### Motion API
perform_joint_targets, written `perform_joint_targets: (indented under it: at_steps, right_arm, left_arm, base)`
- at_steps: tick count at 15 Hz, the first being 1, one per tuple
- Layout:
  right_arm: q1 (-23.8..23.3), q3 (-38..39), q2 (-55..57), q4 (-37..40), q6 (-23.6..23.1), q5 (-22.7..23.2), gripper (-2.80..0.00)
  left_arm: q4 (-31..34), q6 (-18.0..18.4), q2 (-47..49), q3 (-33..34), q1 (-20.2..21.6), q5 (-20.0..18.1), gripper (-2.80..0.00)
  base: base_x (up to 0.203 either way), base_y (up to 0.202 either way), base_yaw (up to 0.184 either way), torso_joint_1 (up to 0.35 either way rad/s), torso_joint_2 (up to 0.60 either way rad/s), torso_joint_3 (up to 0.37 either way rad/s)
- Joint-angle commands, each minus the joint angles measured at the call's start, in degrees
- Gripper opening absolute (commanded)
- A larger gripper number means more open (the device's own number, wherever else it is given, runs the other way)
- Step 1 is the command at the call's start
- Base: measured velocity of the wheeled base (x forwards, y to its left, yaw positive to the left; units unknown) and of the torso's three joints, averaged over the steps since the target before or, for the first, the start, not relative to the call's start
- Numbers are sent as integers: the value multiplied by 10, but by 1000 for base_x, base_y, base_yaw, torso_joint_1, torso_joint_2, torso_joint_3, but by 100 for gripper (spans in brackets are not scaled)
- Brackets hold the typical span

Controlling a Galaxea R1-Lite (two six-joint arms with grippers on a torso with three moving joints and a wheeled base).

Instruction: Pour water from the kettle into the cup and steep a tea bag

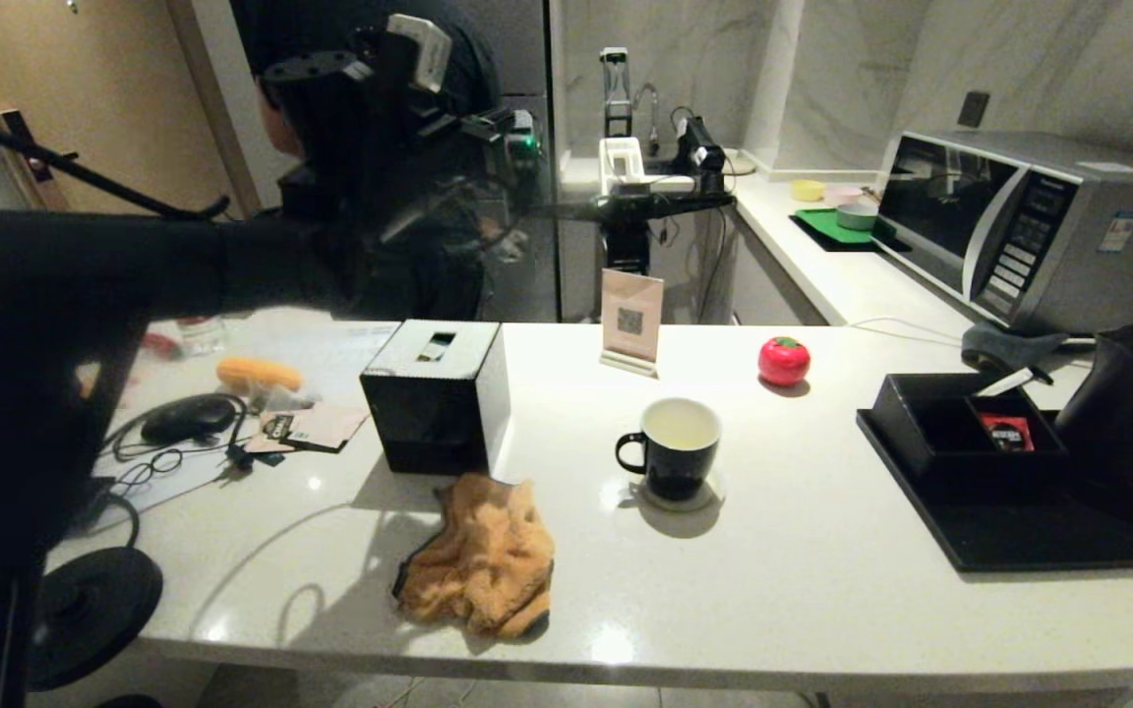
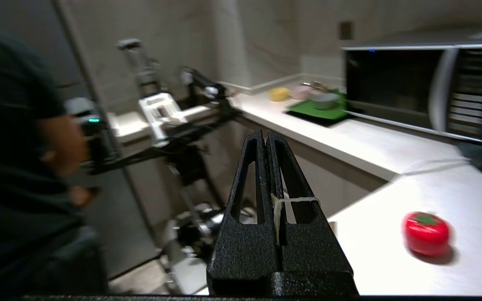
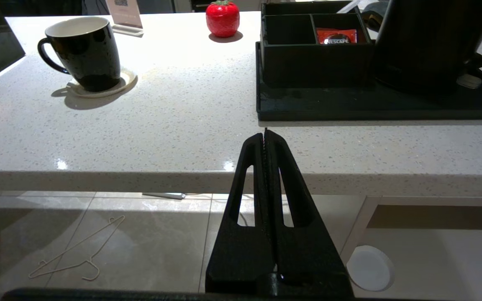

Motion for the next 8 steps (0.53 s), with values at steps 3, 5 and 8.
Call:
perform_joint_targets:
  at_steps: [3, 5, 8]
  right_arm:
    - [0, 0, 0, 0, 1, 0, -280]
    - [0, 0, 0, 0, 0, 0, -280]
    - [0, 0, 0, 0, 0, 0, -280]
  left_arm:
    - [1, 1, -19, 3, 29, 0, -280]
    - [2, 1, -18, 9, 48, 0, -280]
    - [4, 15, -16, 10, 86, 0, -280]
  base:
    - [0, 0, 0, 0, 0, 0]
    - [0, 0, 0, 0, 0, 0]
    - [0, 0, 0, 0, 0, 0]
